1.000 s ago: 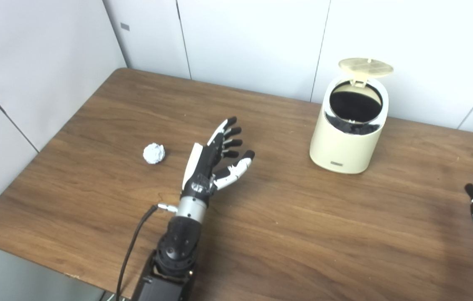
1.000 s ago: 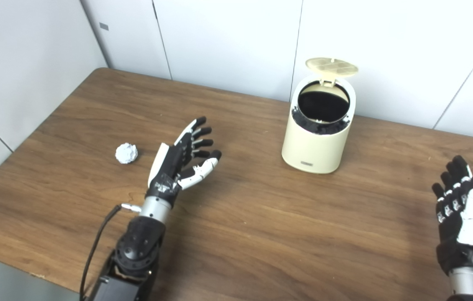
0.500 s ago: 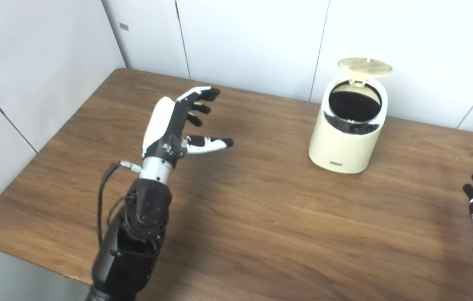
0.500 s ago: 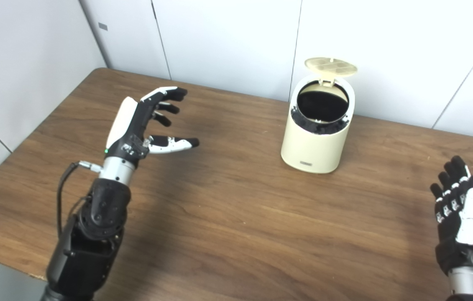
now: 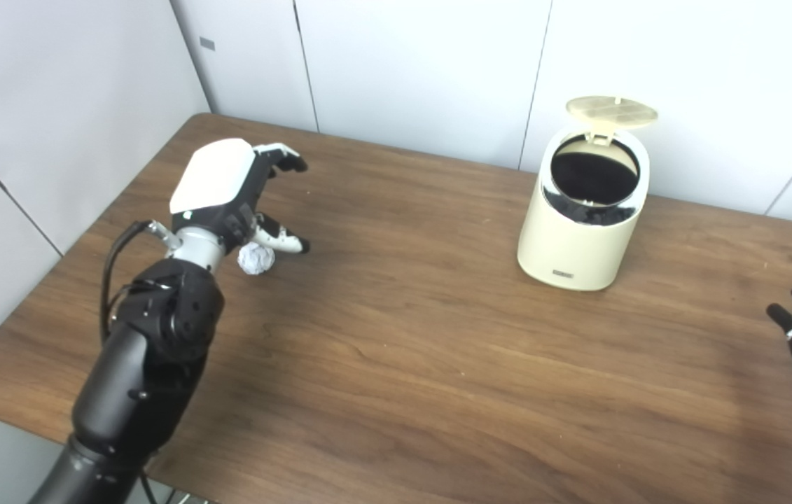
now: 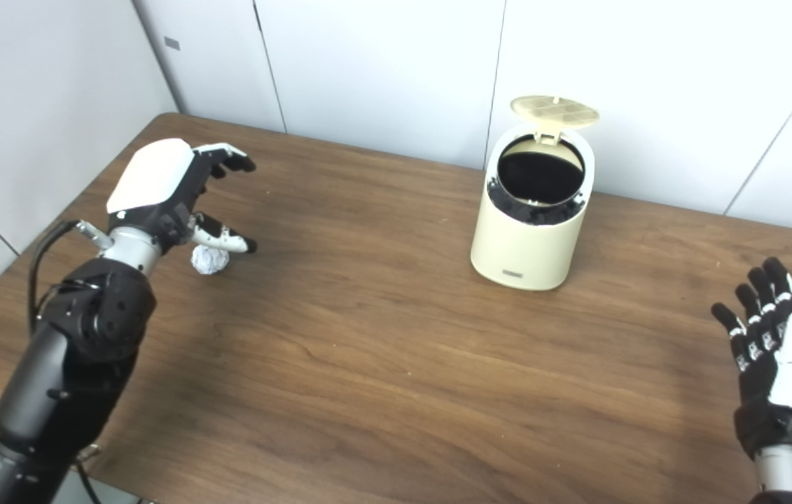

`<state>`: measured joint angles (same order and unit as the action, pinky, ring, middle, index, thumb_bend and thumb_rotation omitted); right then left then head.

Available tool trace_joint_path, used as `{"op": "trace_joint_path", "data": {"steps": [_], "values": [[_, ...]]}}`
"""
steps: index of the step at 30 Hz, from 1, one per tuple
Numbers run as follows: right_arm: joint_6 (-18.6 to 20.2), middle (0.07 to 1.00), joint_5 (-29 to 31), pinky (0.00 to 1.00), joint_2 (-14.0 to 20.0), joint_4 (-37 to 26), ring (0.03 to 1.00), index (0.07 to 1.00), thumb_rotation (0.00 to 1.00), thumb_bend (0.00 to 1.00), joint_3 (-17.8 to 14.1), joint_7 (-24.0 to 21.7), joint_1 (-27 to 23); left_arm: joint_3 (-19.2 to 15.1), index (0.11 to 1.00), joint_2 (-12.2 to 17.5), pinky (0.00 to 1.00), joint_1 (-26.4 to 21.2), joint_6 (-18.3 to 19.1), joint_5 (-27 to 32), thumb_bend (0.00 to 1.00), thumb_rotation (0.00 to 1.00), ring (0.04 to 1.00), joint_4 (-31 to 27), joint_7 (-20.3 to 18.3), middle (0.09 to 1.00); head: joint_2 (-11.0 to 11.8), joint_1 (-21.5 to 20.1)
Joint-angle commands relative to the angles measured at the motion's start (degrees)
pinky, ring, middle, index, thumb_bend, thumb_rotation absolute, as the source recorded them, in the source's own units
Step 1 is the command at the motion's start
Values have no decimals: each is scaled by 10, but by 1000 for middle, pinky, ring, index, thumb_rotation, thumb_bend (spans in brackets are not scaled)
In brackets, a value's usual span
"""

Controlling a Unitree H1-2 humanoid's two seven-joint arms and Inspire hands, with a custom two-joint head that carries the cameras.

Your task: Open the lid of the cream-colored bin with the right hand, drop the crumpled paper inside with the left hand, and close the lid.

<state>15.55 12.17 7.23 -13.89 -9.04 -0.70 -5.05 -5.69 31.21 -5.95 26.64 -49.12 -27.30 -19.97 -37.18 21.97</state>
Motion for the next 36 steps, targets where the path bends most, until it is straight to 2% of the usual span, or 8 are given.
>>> {"op": "trace_joint_path", "data": {"steps": [1, 6, 10, 17, 24, 28, 36], "values": [[-5, 956, 4, 880, 0, -21, 961, 943, 1000, 528, -4, 1, -15, -15, 720, 25, 596, 0, -1, -11, 998, 34, 720, -1, -3, 753, -1, 1], [-3, 952, 1, 871, 0, -20, 955, 938, 1000, 530, -3, 3, -16, -28, 740, 49, 621, 11, 2, -16, 980, 59, 750, 8, -46, 779, -1, 1], [-2, 959, 1, 873, 1, -21, 959, 944, 1000, 541, -1, 3, -15, -36, 741, 53, 678, 11, 2, -17, 982, 82, 786, 21, -73, 795, -1, 1], [-5, 957, -1, 832, -1, -22, 948, 942, 1000, 541, 0, 5, -14, -29, 740, 53, 583, 16, 2, -31, 965, 84, 752, 48, -93, 788, -2, -1], [-4, 946, -2, 799, -2, -23, 934, 930, 1000, 556, 0, 5, -12, -33, 728, 39, 574, 16, 0, -18, 936, 51, 708, 78, -80, 749, -2, -3], [-3, 939, -2, 786, -1, -23, 925, 924, 1000, 561, 0, 5, -12, -36, 723, 33, 609, 13, -1, 2, 921, 6, 731, 93, -67, 755, -2, -3], [-8, 939, 4, 799, -2, -20, 926, 923, 970, 568, -2, 3, -12, -24, 720, 29, 661, -1, -1, 21, 900, 0, 766, 113, -55, 781, -4, -4]]}}
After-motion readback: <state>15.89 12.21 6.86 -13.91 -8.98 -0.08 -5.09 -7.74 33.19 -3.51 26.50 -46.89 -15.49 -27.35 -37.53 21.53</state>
